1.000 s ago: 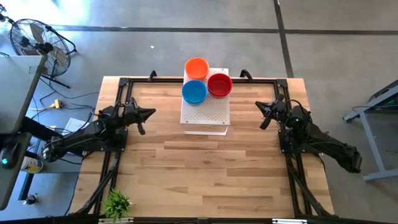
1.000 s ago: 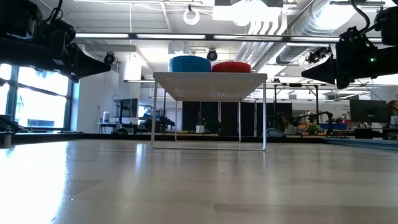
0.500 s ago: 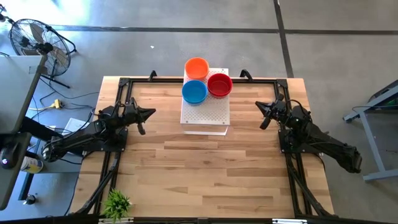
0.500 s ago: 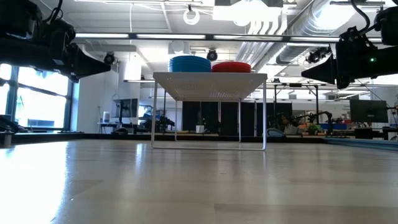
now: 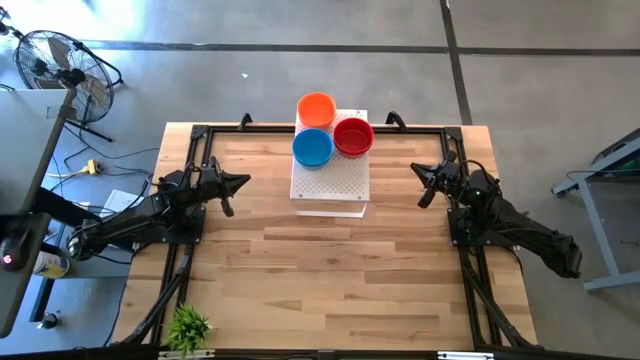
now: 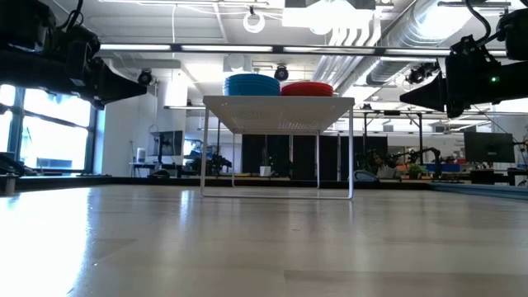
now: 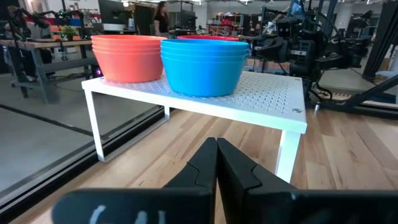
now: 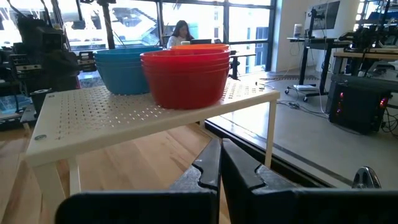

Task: Pick & Place Mini bowls
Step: Return to Home Position

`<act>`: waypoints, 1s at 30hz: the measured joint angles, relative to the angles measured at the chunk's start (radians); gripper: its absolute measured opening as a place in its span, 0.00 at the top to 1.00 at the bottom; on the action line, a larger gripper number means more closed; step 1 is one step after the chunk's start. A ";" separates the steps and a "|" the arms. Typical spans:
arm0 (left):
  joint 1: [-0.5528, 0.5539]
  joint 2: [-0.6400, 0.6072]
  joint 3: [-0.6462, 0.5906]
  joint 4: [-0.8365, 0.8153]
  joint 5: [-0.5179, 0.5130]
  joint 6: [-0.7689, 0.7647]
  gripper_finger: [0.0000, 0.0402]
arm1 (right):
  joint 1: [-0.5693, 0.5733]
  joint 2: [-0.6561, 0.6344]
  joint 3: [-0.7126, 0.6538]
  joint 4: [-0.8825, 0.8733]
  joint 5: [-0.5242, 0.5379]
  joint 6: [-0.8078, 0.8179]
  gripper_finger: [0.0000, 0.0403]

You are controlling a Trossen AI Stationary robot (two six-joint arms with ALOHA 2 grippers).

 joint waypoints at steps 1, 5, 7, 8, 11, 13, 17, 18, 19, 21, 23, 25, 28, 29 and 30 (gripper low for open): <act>0.000 0.000 0.000 0.000 0.000 0.000 1.00 | 0.000 0.000 0.000 0.000 0.000 0.000 1.00; 0.000 0.000 0.000 0.000 0.000 0.000 1.00 | 0.000 0.000 0.000 0.000 0.000 0.000 1.00; 0.000 0.000 0.000 0.000 0.000 0.000 1.00 | 0.000 0.000 0.000 0.000 0.000 0.000 1.00; 0.000 0.000 0.000 0.000 0.000 0.000 1.00 | 0.000 0.000 0.000 0.000 0.000 0.000 1.00; 0.000 0.000 0.000 0.000 0.000 0.000 1.00 | 0.000 0.000 0.000 0.000 0.000 0.000 1.00; 0.000 0.000 0.000 0.000 0.000 0.000 1.00 | 0.000 0.000 0.000 0.000 0.000 0.000 1.00; 0.000 0.000 0.000 0.000 0.000 0.000 1.00 | 0.000 0.000 0.000 0.000 0.000 0.000 1.00; 0.000 0.000 0.000 0.000 0.000 0.000 1.00 | 0.000 0.000 0.000 0.000 0.000 0.000 1.00; 0.000 0.000 0.000 0.000 0.000 0.000 1.00 | 0.000 0.000 0.000 0.000 0.000 0.000 1.00; 0.000 0.000 0.000 0.000 0.000 0.000 1.00 | 0.000 0.000 0.000 0.000 0.000 0.000 1.00; 0.000 0.000 0.000 0.000 0.000 0.000 1.00 | 0.000 0.000 0.000 0.000 0.000 0.000 1.00; 0.000 0.000 0.000 0.000 0.000 0.000 1.00 | 0.000 0.000 0.000 0.000 0.000 0.000 1.00; 0.000 0.000 0.000 0.000 0.000 0.000 1.00 | 0.000 0.000 0.000 0.000 0.000 0.000 1.00; 0.000 0.000 0.000 0.000 0.000 0.000 1.00 | 0.000 0.000 0.000 0.000 0.000 0.000 1.00; 0.000 0.000 0.000 0.000 0.000 0.000 1.00 | 0.000 0.000 0.000 0.000 0.000 0.000 1.00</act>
